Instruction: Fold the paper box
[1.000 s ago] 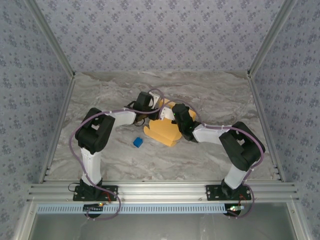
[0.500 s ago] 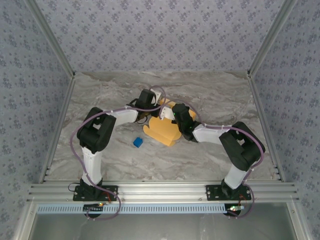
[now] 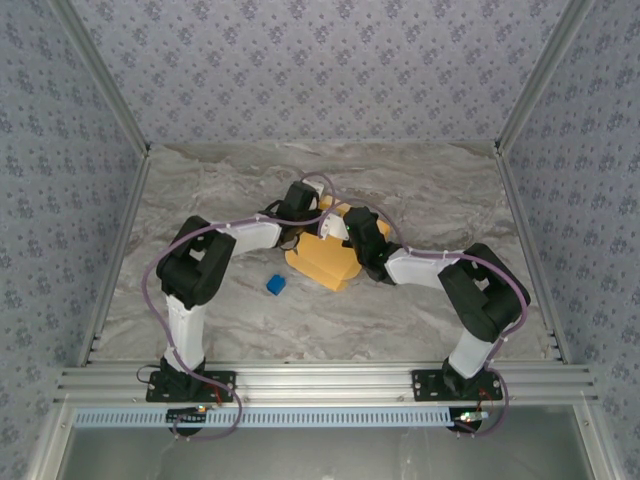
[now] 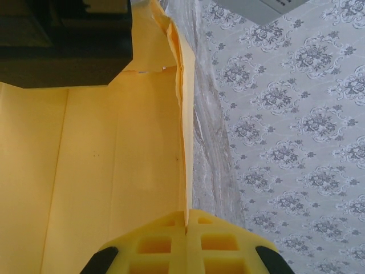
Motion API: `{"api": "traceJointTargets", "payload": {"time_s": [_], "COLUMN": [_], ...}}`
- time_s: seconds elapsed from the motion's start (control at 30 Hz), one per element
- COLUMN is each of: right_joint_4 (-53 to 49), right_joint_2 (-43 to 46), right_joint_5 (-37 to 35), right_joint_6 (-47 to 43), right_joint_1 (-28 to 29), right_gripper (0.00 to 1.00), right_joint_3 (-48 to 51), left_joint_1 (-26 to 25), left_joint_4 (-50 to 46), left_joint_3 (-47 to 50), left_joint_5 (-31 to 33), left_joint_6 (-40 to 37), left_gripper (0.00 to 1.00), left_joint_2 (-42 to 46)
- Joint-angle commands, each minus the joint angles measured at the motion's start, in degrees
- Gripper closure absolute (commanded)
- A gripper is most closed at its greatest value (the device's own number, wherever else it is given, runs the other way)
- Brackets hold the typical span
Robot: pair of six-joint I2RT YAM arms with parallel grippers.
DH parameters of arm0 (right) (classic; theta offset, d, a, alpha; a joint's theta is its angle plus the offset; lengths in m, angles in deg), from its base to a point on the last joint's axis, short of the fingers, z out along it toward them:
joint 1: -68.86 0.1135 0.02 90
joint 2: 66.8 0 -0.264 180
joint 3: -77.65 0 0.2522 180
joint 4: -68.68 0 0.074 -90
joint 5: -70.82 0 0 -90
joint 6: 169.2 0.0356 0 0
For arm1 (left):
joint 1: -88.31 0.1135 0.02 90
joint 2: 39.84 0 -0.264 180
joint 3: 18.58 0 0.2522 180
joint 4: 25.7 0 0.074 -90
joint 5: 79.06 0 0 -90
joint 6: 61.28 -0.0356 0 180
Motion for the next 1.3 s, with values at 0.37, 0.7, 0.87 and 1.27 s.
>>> {"api": "traceJointTargets", "payload": {"time_s": [0.37,0.7,0.87,1.27], "right_joint_4": [-3.6,-3.6,-3.7,-3.8], "right_joint_2": [1.9,1.9,1.8,1.5], "right_joint_5": [-0.1,0.1,0.1,0.2], "right_joint_6": [1.1,1.4,1.5,1.8], "right_joint_1": [-0.6,-0.6,-0.5,-0.2], "right_gripper": [1.0,1.0,1.0,1.0], "right_joint_3": [-0.2,0.0,0.0,-0.5], "left_joint_1": [3.1,3.6,3.6,3.0], "left_joint_4": [10.5,13.4,14.4,16.6], "left_joint_3": [5.7,4.9,4.6,3.3], "left_joint_5": [-13.6,-16.5,-15.8,-16.9], "left_joint_6": [-5.0,-4.8,-4.8,-4.6], "left_gripper": [0.48,0.53,0.6,0.67], "left_joint_2": [3.3,2.3,1.9,0.9]}}
